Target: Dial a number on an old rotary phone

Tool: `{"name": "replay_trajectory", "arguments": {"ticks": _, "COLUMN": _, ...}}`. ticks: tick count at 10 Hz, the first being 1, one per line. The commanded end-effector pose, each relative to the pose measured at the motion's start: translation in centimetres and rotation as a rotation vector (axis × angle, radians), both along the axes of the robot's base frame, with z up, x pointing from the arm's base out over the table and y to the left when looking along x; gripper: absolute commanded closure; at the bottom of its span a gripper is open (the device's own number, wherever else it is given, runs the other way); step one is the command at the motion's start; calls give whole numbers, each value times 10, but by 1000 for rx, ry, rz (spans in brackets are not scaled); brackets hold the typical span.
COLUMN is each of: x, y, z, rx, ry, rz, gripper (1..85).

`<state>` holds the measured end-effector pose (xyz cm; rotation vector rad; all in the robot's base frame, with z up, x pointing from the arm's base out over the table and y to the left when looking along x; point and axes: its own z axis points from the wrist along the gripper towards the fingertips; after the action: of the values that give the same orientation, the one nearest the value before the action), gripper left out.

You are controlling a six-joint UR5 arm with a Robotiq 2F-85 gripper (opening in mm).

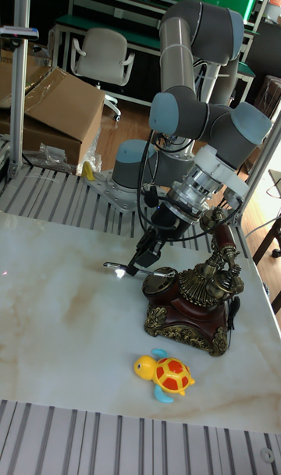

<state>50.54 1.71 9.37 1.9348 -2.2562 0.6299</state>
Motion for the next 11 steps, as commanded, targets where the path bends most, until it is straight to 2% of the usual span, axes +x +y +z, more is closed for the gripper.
{"name": "replay_trajectory", "arguments": {"ticks": 1, "x": 1, "y": 3, "z": -2, "rx": 3, "ry": 3, "rz": -5, "gripper": 843}}
{"name": "replay_trajectory", "arguments": {"ticks": 7, "x": 14, "y": 3, "z": -7, "rx": 11, "ry": 9, "rz": 18, "gripper": 843}}
{"name": "replay_trajectory", "arguments": {"ticks": 11, "x": 28, "y": 5, "z": -14, "rx": 6, "ry": -8, "rz": 30, "gripper": 843}}
